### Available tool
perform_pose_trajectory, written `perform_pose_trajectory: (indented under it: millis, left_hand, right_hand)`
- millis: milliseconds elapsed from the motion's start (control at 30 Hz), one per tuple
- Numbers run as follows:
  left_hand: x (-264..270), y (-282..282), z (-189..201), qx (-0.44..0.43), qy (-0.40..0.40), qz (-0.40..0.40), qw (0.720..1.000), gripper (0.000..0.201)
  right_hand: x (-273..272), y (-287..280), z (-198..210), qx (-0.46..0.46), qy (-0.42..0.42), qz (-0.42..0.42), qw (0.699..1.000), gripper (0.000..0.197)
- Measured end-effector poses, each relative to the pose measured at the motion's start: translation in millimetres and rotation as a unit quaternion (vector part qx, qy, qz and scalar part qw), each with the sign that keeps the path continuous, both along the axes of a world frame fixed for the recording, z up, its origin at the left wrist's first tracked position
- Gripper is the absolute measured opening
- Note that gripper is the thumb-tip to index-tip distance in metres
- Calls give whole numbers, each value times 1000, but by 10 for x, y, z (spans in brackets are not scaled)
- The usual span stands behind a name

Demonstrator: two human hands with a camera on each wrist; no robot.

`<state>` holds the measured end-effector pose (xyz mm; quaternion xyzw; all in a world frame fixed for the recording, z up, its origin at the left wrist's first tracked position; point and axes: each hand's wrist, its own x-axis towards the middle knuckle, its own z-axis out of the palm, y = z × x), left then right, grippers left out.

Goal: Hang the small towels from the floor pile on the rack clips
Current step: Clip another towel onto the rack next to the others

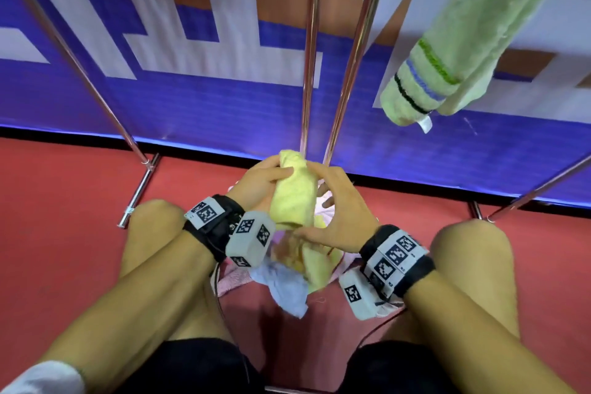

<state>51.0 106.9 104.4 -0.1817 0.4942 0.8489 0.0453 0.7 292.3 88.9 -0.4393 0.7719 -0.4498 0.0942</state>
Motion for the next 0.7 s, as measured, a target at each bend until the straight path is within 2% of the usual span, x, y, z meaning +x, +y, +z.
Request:
perform_pose_trajectory:
  millis: [33,100,200,300,400,467,567,633,700]
  left_hand:
    - [26,18,-30,22,-1,2,1000,35]
    - [80,54,-94,76,-1,-3,997,42]
    - [150,62,-155,126,19,-8,992,45]
    - [172,21,-213,155,42,-5,987,44]
    - [140,-7,-312,105,-15,21,994,62]
    - [121,-25,-414,71,-33,11,997,73]
    - [113,35,-532,-13,-19,-74,997,59]
    - [74,75,-579,-62,-27,-70,995,42]
    - [6,57,-594,-82,-45,-31,995,30]
  right_hand:
    - [15,13,-55,27,26,-3,999,100]
    - [46,6,-198,59,66,-30,996,84]
    - [42,-62,-369,-11,75,-81,994,49]
    - [-11,-158,-387,-43,36,-103,993,42]
    - [-67,-178,-395,-33,-36,-140,989,36]
    - [-105,-156,-443,-24,-52,-155,986,28]
    - [-168,-155,-522,10,-72,-151,986,14]
    - [-220,-168,-565,34,-78,-150,985,13]
    - [-275,-175,-574,49,-87,-156,983,17]
